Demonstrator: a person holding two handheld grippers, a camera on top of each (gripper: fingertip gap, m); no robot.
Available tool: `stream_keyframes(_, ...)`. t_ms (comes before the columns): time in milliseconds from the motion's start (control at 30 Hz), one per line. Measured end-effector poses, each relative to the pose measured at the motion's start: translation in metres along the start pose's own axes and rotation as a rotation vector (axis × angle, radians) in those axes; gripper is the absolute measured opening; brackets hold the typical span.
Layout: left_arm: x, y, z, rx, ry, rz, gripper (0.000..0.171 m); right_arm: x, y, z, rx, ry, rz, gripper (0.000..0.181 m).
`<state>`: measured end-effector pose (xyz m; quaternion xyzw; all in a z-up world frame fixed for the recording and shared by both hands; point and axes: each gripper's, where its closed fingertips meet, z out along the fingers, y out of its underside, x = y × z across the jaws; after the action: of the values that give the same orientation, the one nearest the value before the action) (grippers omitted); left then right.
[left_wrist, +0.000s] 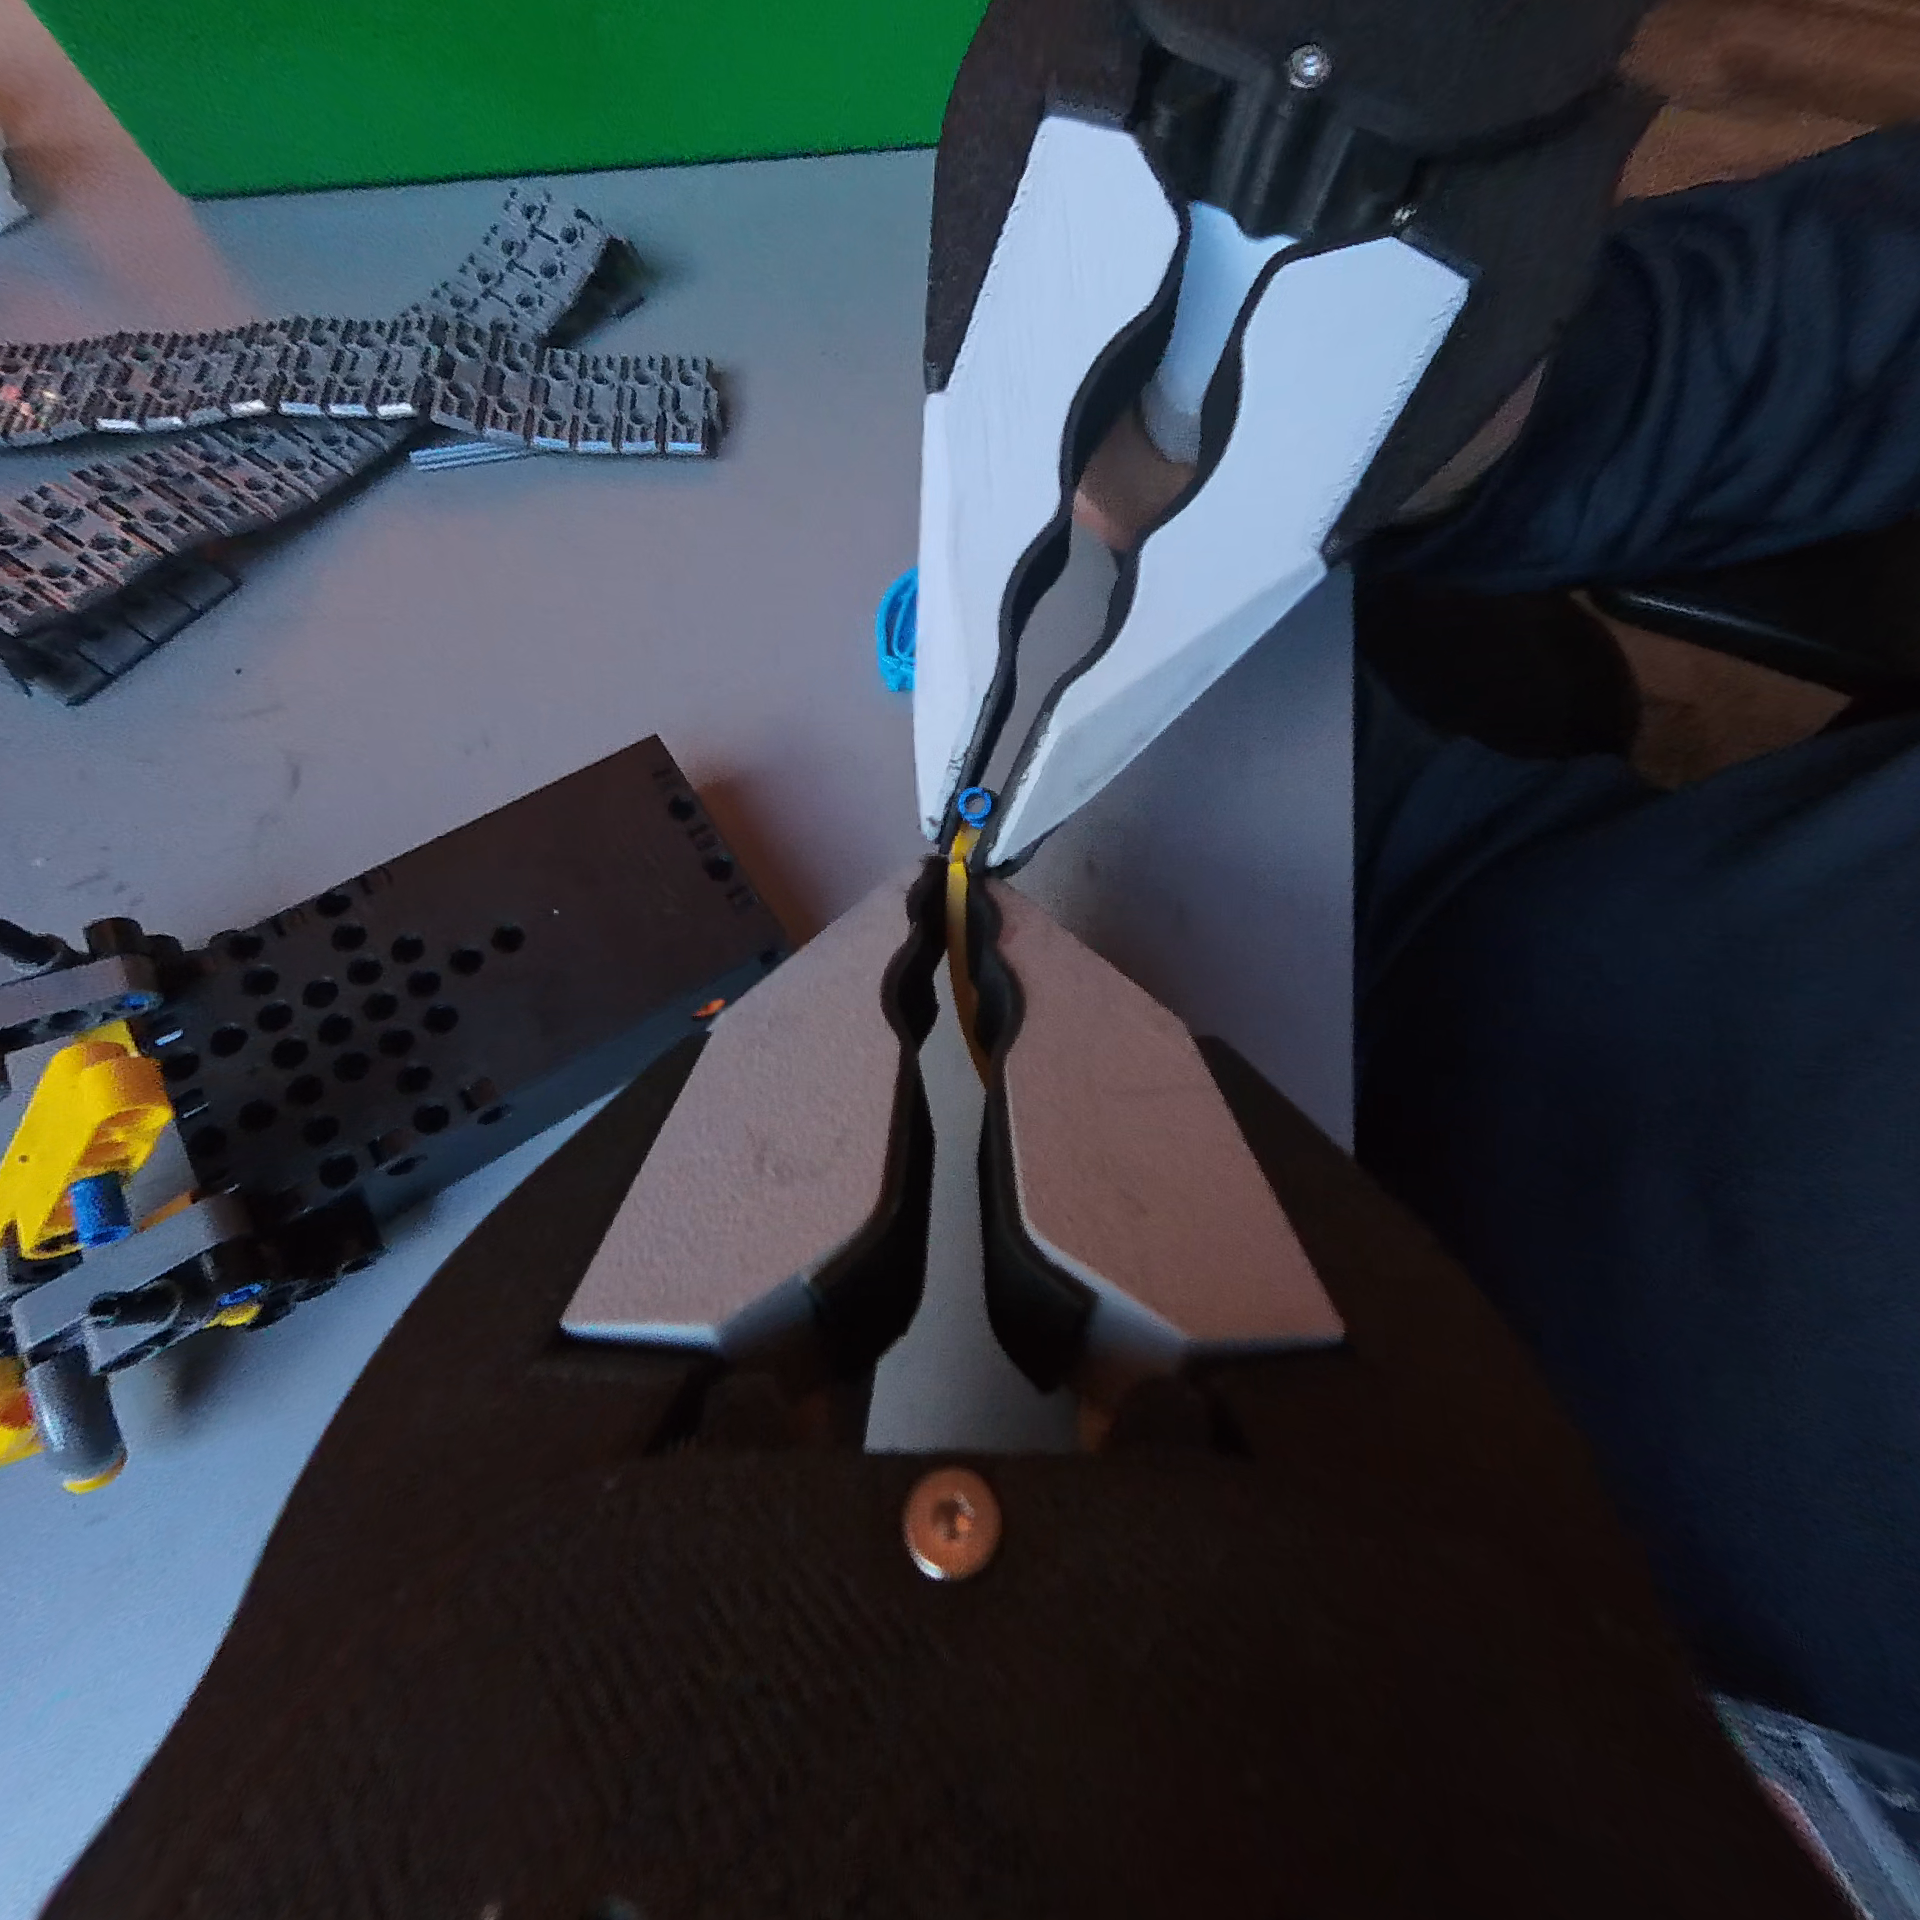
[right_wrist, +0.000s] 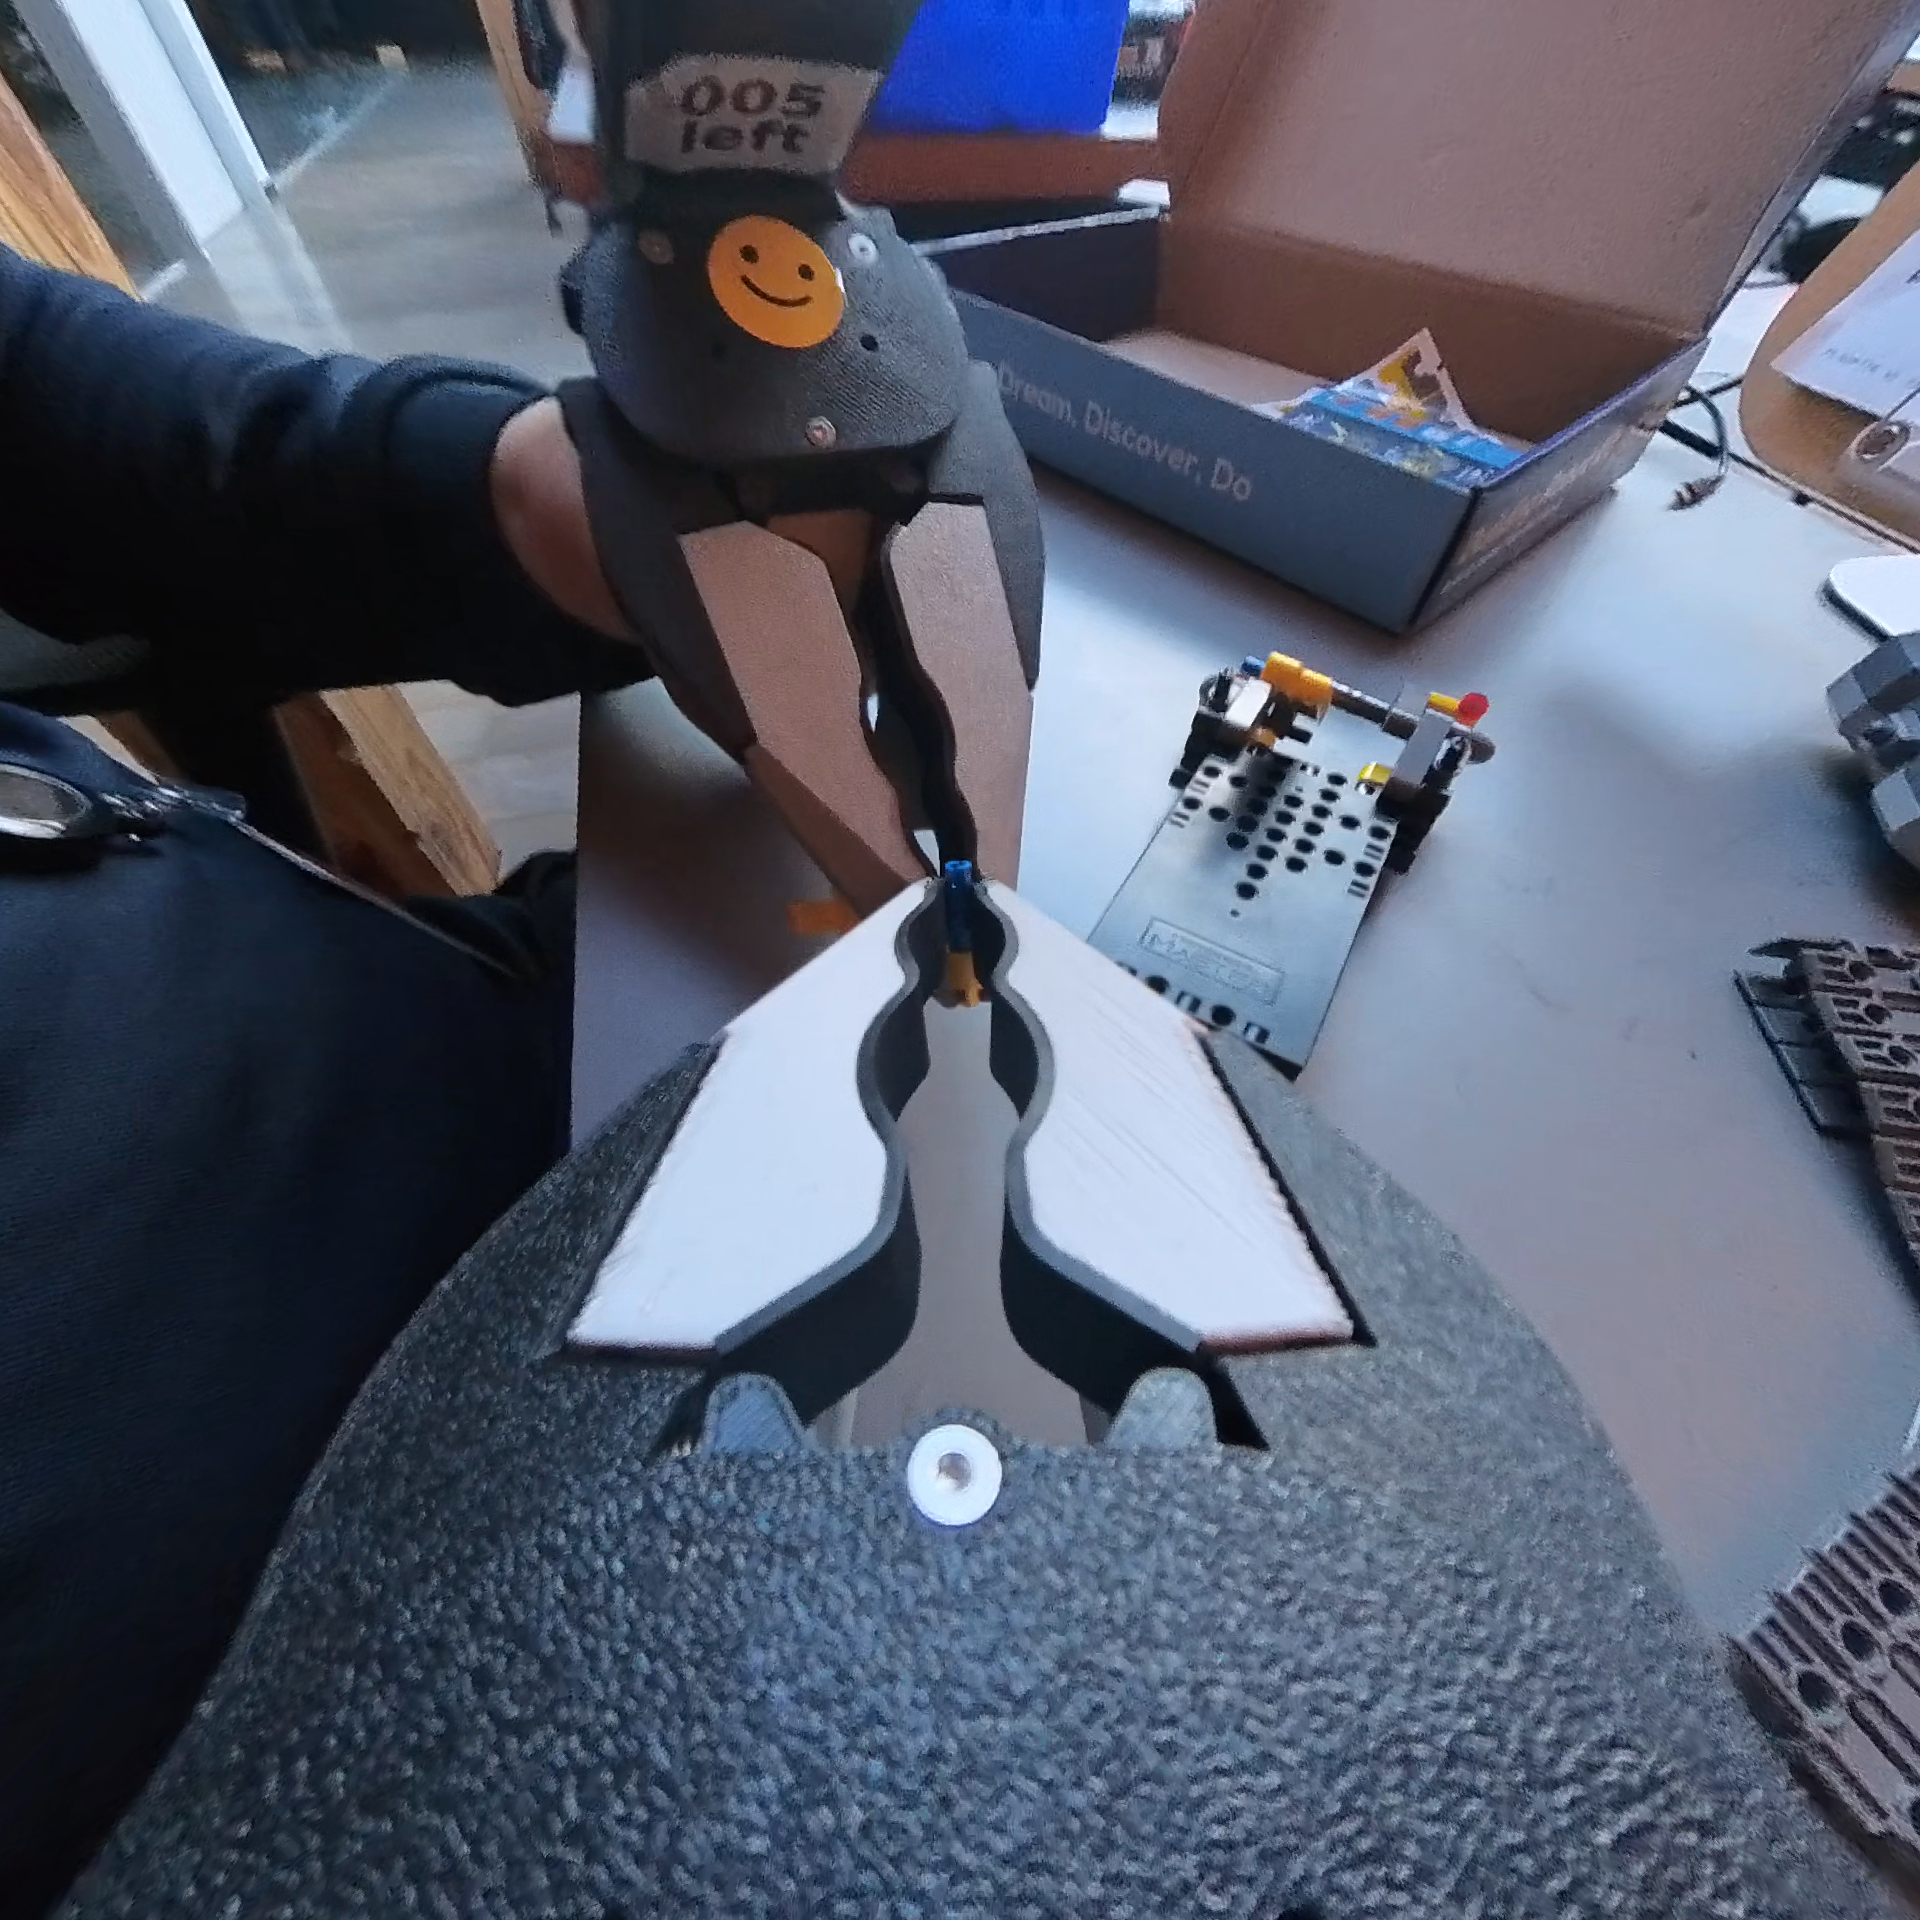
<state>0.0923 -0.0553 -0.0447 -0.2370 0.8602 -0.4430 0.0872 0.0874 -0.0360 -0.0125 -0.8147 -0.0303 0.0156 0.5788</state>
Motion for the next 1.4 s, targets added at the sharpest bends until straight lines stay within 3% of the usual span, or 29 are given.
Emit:
stream_keyframes(200, 0.001, -0.013, -0.008, 0.082, 0.050, -0.082, 0.001, 0.002, -0.016, -0.008, 0.112, -0.110, 0.146, 0.004)
stream_keyframes(300, 0.005, -0.035, -0.018, 0.263, 0.162, -0.177, 0.001, 0.007, -0.025, -0.025, 0.160, -0.088, 0.173, 0.029)
stream_keyframes(433, 0.015, -0.063, -0.040, 0.520, 0.316, -0.266, 0.000, -0.005, -0.041, -0.039, 0.236, -0.115, 0.169, 0.024)
stream_keyframes(567, 0.028, -0.065, -0.032, 0.526, 0.388, -0.273, 0.001, -0.013, -0.047, -0.035, 0.233, -0.107, 0.143, 0.009)
stream_keyframes(700, 0.036, -0.069, -0.030, 0.544, 0.382, -0.253, 0.001, -0.017, -0.047, -0.038, 0.240, -0.128, 0.163, 0.014)
stream_keyframes(967, 0.039, -0.077, -0.036, 0.634, 0.355, -0.223, 0.000, -0.022, -0.050, -0.042, 0.264, -0.184, 0.194, 0.005)
stream_keyframes(1033, 0.038, -0.074, -0.035, 0.612, 0.350, -0.227, 0.004, -0.022, -0.048, -0.042, 0.232, -0.180, 0.177, 0.005)
stream_keyframes(1100, 0.032, -0.064, -0.032, 0.523, 0.319, -0.208, 0.021, -0.021, -0.039, -0.042, 0.161, -0.165, 0.160, 0.005)
stream_keyframes(1167, 0.022, -0.053, -0.036, 0.426, 0.241, -0.134, 0.028, -0.024, -0.028, -0.038, 0.081, -0.187, 0.187, 0.005)
stream_keyframes(1267, 0.015, -0.045, -0.044, 0.299, 0.041, 0.127, 0.023, -0.024, -0.015, -0.029, 0.014, -0.227, 0.319, 0.005)
stream_keyframes(1400, 0.024, -0.037, -0.039, 0.123, -0.124, 0.441, 0.018, -0.027, 0.002, -0.017, -0.050, -0.276, 0.484, 0.005)
